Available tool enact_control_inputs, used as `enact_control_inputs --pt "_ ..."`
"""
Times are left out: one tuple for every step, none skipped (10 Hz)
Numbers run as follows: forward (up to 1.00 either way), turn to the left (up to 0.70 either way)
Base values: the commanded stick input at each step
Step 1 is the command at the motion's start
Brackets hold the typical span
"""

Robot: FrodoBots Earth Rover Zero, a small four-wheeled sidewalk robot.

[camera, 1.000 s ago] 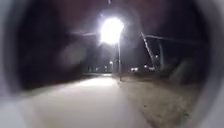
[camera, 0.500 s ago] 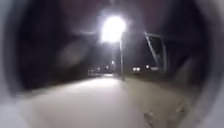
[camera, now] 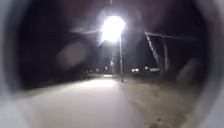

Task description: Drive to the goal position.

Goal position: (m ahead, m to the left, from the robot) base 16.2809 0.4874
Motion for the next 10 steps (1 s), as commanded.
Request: enact_control_inputs --pt "1.00 0.22" --pt "1.00 0.18" --pt "1.00 0.15" --pt "1.00 0.11" --pt "1.00 0.08" --pt "1.00 0.04" --pt "1.00 0.01" --pt "1.00 0.00" --pt "1.00 0.00" --pt "1.00 0.00"
